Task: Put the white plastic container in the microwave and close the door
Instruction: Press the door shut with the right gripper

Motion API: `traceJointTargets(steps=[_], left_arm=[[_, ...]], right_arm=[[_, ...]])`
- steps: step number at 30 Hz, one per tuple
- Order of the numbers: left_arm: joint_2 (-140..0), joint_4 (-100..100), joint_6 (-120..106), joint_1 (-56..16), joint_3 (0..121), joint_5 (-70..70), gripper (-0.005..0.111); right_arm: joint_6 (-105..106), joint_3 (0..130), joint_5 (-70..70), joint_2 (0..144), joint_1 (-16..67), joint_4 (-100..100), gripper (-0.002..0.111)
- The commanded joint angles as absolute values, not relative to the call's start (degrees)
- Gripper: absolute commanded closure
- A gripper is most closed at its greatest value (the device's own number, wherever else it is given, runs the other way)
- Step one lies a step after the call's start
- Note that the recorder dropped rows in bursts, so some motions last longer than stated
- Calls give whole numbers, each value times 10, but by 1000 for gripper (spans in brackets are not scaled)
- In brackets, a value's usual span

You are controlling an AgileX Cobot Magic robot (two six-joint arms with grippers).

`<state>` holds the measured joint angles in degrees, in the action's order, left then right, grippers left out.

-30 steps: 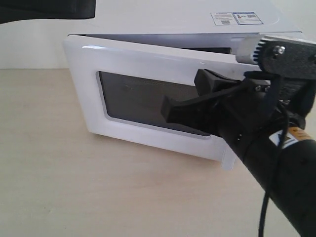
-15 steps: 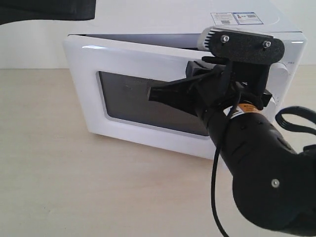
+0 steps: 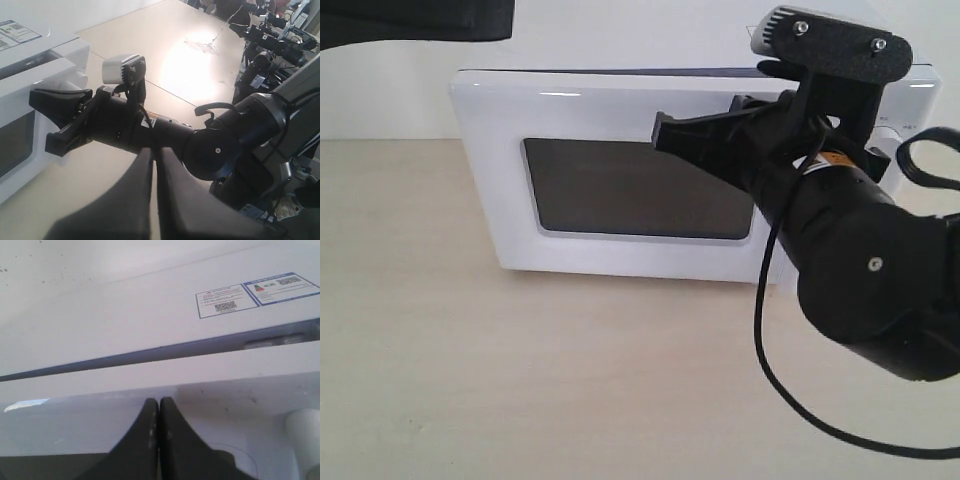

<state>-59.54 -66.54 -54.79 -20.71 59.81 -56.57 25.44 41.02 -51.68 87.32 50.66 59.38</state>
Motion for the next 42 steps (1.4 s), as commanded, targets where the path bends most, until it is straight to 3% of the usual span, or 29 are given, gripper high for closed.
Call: traceJointTargets(steps=[1, 31, 42], left_arm=[[-591, -671, -545, -212, 600, -570, 102], [-591, -670, -540, -212, 600, -570, 102], [-590, -658, -540, -212, 600, -581, 102]], right_arm=[[275, 425, -497, 876, 486, 586, 108], [326, 491, -443, 925, 451, 583, 108], [383, 491, -318, 847, 452, 583, 108]])
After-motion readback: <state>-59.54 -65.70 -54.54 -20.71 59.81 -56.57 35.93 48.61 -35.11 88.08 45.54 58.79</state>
